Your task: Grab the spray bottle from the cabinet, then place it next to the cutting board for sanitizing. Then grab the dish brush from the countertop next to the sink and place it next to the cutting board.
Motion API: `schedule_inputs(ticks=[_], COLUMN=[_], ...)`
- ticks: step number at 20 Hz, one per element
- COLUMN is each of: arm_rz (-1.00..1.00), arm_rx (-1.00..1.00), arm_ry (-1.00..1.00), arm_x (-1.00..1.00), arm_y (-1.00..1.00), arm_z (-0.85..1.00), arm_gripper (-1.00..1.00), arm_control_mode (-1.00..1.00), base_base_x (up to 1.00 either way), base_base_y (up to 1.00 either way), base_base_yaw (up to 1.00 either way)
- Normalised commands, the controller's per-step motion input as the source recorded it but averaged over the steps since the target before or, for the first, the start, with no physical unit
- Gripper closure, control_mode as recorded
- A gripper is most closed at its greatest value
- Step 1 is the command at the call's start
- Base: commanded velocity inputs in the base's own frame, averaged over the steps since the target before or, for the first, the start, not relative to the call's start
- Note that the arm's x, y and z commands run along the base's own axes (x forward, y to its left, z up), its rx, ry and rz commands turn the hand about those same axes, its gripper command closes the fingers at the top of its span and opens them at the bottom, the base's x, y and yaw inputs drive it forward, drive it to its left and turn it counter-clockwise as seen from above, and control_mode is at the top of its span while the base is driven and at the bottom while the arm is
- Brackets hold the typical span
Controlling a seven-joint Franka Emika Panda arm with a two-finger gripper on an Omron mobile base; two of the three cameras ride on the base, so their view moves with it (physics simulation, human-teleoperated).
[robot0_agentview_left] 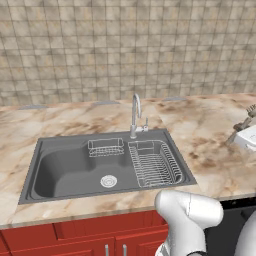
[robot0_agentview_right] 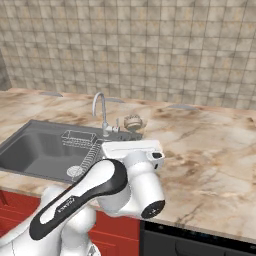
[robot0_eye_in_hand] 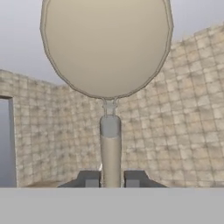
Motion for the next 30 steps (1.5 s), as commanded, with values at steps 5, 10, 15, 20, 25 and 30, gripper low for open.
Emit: schedule_inputs(ticks=[5, 10, 15, 20, 25, 30], arm_rz=[0.00, 0.00, 0.00, 0.00, 0.00, 0.00], arm_rx=[-0.08, 0.00, 0.00, 0.00, 0.00, 0.00], arm_ry=[-0.13, 0.00, 0.00, 0.00, 0.00, 0.00], arm_x=[-0.21, 0.00, 0.00, 0.00, 0.00, 0.00], arm_y=[0.17, 0.00, 0.00, 0.00, 0.00, 0.00], arm_z=[0.49, 0.00, 0.00, 0.00, 0.00, 0.00], arm_gripper=[1.00, 1.00, 1.00, 1.00, 1.00, 1.00], arm_control_mode=[1.00, 1.00, 1.00, 1.00, 1.00, 1.00], base_base_x=[-0.23, -0.97, -1.00, -0.60, -0.14, 0.00], base_base_y=[0.02, -0.53, -0.86, -1.00, -1.00, -0.95], base_base_yaw=[0.00, -0.09, -0.19, -0.19, -0.49, -0.70])
